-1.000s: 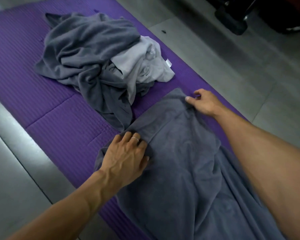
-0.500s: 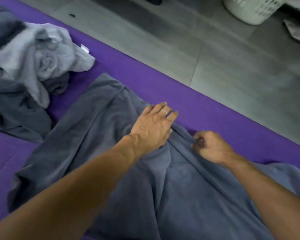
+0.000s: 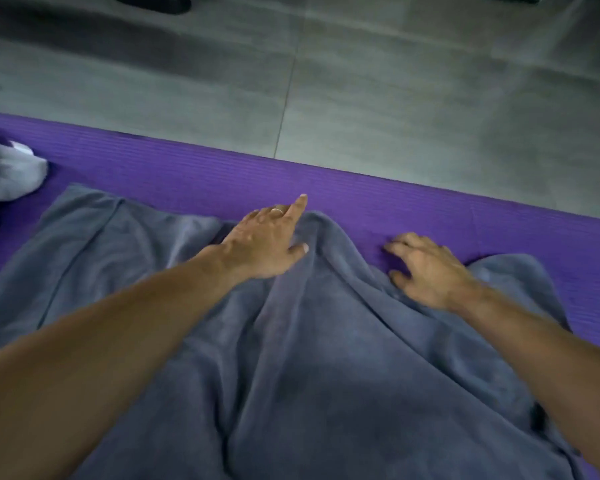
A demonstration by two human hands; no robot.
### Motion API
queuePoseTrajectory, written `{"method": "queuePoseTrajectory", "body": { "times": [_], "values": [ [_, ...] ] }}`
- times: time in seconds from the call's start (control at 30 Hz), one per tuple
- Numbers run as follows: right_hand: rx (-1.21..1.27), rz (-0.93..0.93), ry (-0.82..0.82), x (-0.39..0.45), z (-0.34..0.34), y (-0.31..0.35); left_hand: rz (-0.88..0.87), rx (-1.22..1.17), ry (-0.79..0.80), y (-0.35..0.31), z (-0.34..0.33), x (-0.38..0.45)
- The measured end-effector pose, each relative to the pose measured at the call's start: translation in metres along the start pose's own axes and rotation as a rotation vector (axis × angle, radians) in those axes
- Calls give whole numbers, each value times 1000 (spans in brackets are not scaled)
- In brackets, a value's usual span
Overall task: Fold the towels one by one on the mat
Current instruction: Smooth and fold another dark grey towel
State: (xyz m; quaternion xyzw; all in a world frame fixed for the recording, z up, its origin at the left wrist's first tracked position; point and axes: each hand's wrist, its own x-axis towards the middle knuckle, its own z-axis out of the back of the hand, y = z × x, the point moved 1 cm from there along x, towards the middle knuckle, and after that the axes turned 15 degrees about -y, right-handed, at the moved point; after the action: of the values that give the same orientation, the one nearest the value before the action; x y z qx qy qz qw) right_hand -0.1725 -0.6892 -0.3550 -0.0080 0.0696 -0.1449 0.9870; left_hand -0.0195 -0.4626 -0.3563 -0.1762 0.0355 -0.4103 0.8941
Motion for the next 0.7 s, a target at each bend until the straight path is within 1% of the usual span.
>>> {"method": "queuePoseTrajectory", "body": {
  "times": [0.07, 0.1, 0.17, 0.23, 0.27, 0.37, 0.4, 0.43, 0.47, 0.5, 0.53, 0.57, 0.6, 0.63, 0.67, 0.7],
  "values": [
    [61, 37, -95, -6, 1, -4, -5, 16, 82, -19, -7, 10],
    [106, 21, -106, -9, 3, -9, 1, 24, 106, -27, -10, 16],
    [145, 25, -56, -17, 6, -23, 28, 33, 116, -41, -15, 26],
    [87, 65, -18, -25, 7, -40, 46, 106, 138, -54, -19, 32],
    [67, 55, -59, -28, 9, -52, 46, 164, 151, -59, -21, 33],
    [216, -147, -383, -31, 23, -98, 51, 255, 115, -73, -25, 40],
    [262, -178, -429, -32, 26, -114, 62, 249, 110, -79, -26, 43],
    [259, -161, -429, -34, 25, -128, 69, 236, 117, -86, -27, 46],
    [220, -140, -431, -38, 23, -139, 73, 216, 126, -94, -30, 50],
    [187, -167, -467, -40, 18, -151, 81, 189, 132, -104, -32, 53],
    [173, -270, -511, -43, 13, -164, 84, 151, 127, -116, -36, 56],
    [177, -429, -528, -46, 8, -179, 78, 110, 119, -128, -40, 60],
    [198, -607, -497, -50, 2, -192, 59, 76, 112, -142, -47, 64],
    [225, -752, -414, -54, -6, -205, 35, 53, 106, -157, -54, 69],
    [257, -838, -318, -59, -13, -215, 18, 32, 100, -172, -63, 74],
    [292, -859, -242, -63, -20, -223, 22, 9, 98, -186, -71, 79]
  ]
}}
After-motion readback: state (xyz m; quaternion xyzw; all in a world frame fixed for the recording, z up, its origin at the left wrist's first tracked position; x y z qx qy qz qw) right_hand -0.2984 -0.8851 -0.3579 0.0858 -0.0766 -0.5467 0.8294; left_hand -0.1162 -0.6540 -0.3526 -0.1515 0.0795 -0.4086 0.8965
